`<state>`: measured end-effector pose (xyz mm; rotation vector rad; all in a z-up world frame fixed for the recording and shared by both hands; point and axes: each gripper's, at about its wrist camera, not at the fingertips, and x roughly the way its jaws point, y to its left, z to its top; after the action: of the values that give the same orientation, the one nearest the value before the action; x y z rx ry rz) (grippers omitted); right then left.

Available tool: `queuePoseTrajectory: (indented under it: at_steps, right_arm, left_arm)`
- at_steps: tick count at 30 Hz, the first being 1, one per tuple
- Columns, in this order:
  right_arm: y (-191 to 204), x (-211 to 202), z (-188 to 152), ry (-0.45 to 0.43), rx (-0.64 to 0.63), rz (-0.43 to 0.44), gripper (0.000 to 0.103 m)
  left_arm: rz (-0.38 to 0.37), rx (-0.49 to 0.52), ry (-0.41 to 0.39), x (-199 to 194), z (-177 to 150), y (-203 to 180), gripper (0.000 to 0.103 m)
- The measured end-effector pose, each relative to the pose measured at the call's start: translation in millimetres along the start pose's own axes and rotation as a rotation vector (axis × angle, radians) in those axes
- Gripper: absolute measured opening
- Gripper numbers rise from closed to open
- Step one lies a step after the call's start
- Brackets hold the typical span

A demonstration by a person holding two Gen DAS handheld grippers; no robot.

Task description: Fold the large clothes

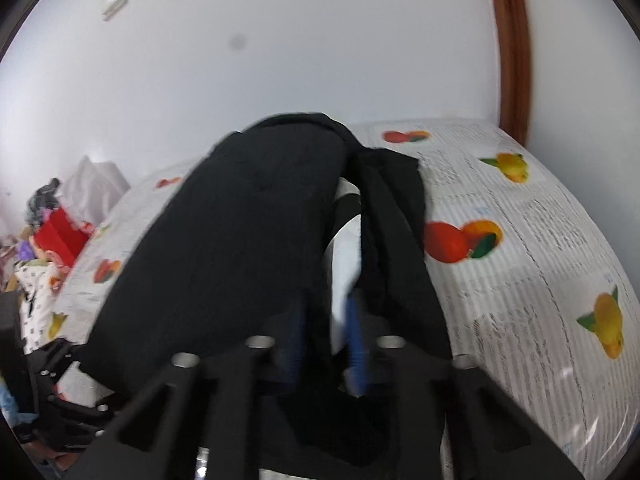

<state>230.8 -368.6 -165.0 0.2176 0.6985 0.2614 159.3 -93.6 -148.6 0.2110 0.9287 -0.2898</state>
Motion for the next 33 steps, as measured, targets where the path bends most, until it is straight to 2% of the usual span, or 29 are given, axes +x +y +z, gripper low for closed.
queuePoseTrajectory:
  at_steps: [2,5,7,9,13,17,19,22,25,27,29,33]
  right_arm:
    - [-3,-14,4,-0.048,-0.007,0.056,0.004]
    - [-20,-43,1,-0.152,0.077,0.177,0.004]
    - [-29,-52,-6,-0.190,0.110,0.157,0.004]
    - [-36,-51,-14,-0.185,0.127,0.111,0.004]
    - [-51,-28,-28,-0.078,0.198,0.061,0.004]
    - [-46,-45,-28,-0.090,0.189,0.101,0.007]
    - [-40,-48,-30,-0.049,0.155,0.100,0.011]
    - [-38,-52,-42,-0.019,0.132,0.084,0.013]
    - [-43,-58,-55,0.016,0.160,0.131,0.013]
    - [-43,-58,-62,0.023,0.161,0.121,0.013]
    - [-42,-52,-66,0.047,0.146,0.085,0.001]
    - [-48,-85,-68,-0.105,0.164,0.157,0.000]
  left_arm:
    - [0.003,-0.007,-0.001,1,1,0,0.083]
    - [0.003,-0.008,-0.003,1,1,0,0.083]
    - [0.003,-0.007,-0.002,1,1,0,0.083]
    - [0.005,-0.009,-0.001,1,0,0,0.083]
    - [0.014,-0.011,0.006,3,2,0,0.083]
    - [0.013,-0.018,0.015,3,3,2,0.083]
    - [0.012,-0.019,0.017,4,3,4,0.083]
    - [0.003,-0.027,0.024,4,4,9,0.082]
    - [0.004,-0.029,0.028,1,2,10,0.081]
    - [0.005,-0.029,0.028,-1,1,10,0.081]
    - [0.009,-0.033,0.027,-4,-2,12,0.079]
    - [0.019,-0.049,0.027,-9,-7,18,0.077]
